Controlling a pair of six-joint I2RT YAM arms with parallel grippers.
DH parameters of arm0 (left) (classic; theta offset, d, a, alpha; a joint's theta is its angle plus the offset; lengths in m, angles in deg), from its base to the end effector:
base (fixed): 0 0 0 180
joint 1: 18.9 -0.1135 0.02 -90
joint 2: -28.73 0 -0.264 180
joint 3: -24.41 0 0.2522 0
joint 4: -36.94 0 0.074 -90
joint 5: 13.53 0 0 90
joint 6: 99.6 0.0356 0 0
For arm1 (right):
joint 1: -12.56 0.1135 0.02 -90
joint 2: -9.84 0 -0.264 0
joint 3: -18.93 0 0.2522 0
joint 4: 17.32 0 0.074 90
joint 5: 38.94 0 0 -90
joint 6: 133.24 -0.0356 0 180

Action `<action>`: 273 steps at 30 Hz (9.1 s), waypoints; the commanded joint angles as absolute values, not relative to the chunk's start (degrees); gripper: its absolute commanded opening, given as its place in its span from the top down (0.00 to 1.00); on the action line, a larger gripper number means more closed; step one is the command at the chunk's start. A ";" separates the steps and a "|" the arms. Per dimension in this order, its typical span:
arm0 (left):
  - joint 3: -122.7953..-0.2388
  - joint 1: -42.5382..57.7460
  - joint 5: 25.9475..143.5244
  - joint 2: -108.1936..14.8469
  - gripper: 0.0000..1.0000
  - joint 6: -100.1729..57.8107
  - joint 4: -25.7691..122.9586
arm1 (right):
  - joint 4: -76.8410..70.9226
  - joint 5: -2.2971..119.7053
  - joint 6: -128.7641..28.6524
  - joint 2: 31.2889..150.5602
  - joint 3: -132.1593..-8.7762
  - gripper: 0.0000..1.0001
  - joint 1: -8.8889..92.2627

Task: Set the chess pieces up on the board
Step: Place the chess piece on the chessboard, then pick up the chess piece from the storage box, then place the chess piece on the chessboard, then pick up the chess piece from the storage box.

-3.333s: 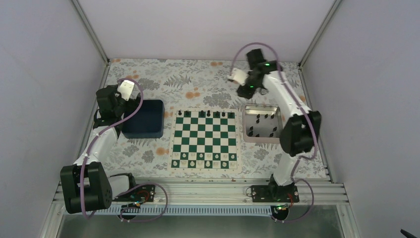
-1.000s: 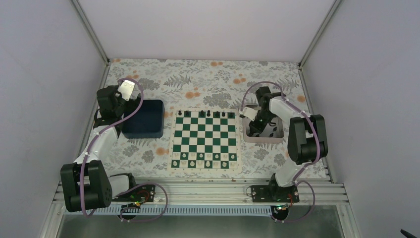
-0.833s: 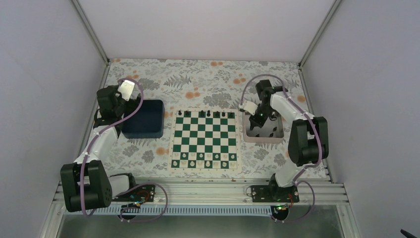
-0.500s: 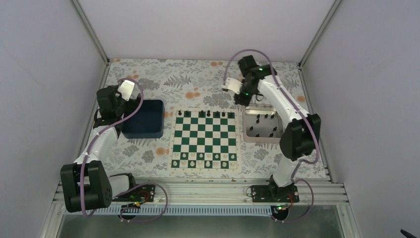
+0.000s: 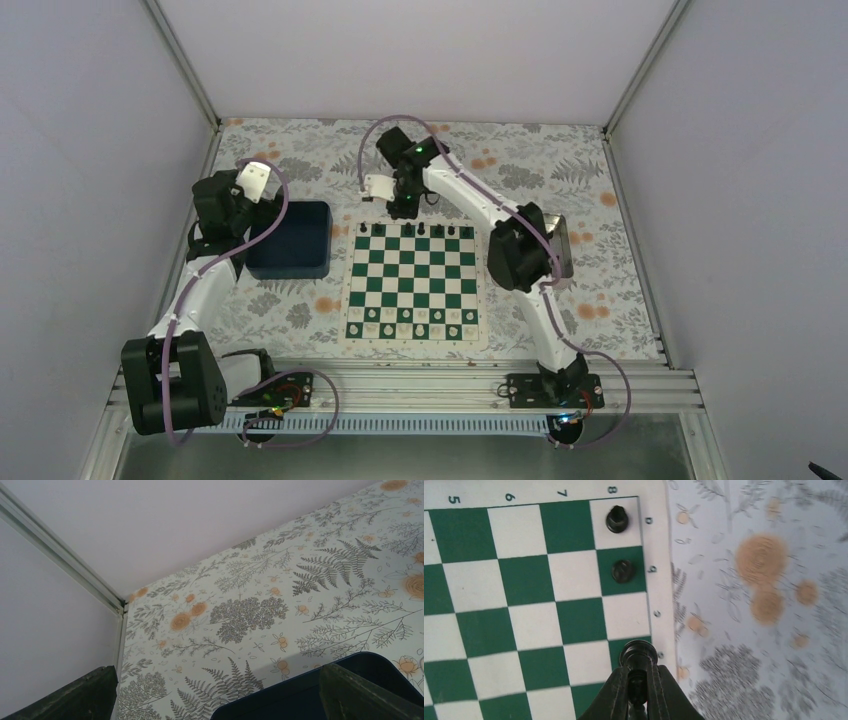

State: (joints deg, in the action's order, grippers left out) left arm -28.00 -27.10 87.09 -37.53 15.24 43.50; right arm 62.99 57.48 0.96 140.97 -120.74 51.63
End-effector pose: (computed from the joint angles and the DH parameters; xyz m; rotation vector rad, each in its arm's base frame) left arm 0.2590 0.0307 0.2568 0.4010 1.8840 0.2085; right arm 0.3680 0.3039 0.2459 -1.8897 2.0876 0.1375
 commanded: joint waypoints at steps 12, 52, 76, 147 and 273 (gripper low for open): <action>-26.97 -28.04 89.12 -36.11 0.00 14.66 42.08 | 56.76 57.97 -1.94 147.34 -120.12 0.91 53.25; -26.78 -28.63 89.98 -36.92 0.00 14.48 41.73 | 58.74 59.04 -0.38 150.83 -119.03 0.90 53.69; -27.19 -28.65 89.53 -37.45 0.00 14.57 41.87 | 52.67 56.02 -2.11 111.89 -100.32 0.45 37.88; -27.82 -28.65 88.17 -38.95 0.00 14.80 42.44 | 52.40 61.37 0.29 107.34 -73.18 0.93 31.09; -27.75 -28.66 88.62 -38.94 0.00 14.74 42.44 | 54.00 58.67 -1.81 106.17 -77.58 0.94 31.96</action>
